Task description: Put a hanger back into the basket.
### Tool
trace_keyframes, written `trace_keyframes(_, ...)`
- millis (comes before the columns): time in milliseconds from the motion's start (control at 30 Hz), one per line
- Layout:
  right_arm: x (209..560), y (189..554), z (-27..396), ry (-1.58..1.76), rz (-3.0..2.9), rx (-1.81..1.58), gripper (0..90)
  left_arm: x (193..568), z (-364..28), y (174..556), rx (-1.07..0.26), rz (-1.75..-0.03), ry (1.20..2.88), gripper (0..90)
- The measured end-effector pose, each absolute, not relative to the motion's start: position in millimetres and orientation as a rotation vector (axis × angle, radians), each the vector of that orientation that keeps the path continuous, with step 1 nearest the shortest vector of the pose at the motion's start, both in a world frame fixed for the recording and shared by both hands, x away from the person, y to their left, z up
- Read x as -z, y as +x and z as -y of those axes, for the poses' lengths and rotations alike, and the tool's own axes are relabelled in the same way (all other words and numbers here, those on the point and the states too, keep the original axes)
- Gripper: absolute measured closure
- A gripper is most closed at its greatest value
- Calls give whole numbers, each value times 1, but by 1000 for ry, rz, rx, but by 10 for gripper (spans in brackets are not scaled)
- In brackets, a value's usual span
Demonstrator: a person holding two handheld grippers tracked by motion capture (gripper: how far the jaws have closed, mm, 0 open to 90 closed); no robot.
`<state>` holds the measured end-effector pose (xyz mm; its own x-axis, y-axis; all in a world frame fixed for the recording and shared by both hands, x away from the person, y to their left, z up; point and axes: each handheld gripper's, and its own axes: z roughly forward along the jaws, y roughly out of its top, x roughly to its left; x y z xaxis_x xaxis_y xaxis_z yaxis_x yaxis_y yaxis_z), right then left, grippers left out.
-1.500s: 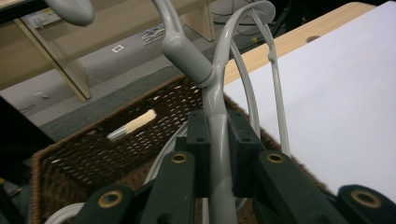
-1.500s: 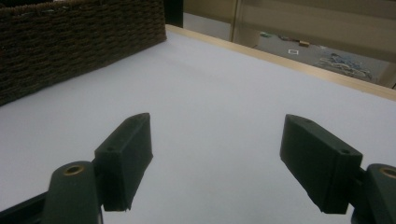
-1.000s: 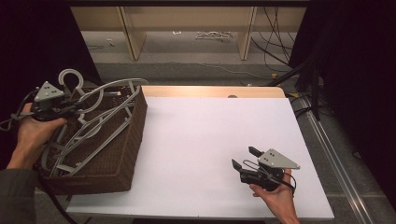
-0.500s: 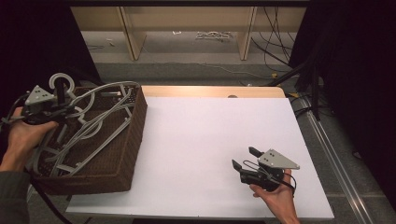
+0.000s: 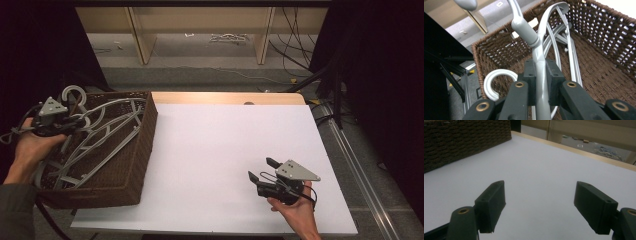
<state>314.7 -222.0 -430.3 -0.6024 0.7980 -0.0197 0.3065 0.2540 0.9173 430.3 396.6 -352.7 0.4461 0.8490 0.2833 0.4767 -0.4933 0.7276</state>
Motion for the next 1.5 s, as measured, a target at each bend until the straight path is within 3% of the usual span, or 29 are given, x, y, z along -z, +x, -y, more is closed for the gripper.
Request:
trace_keyframes(667, 431, 317, 221, 977, -2042, -1316, 262, 408, -393, 437, -768, -1241, 2140, 807)
trace_keyframes(967, 431, 317, 221, 980, -2043, -1315, 262, 412, -397, 440, -778, -1319, 2125, 800)
trace_keyframes(1167, 432, 317, 221, 982, -2045, -1318, 262, 410, -403, 435, -782, -1437, 2046, 674)
trace_keyframes(1500, 432, 317, 220, 980, -2041, -1319, 262, 390, -383, 409, -834, -1410, 1885, 443)
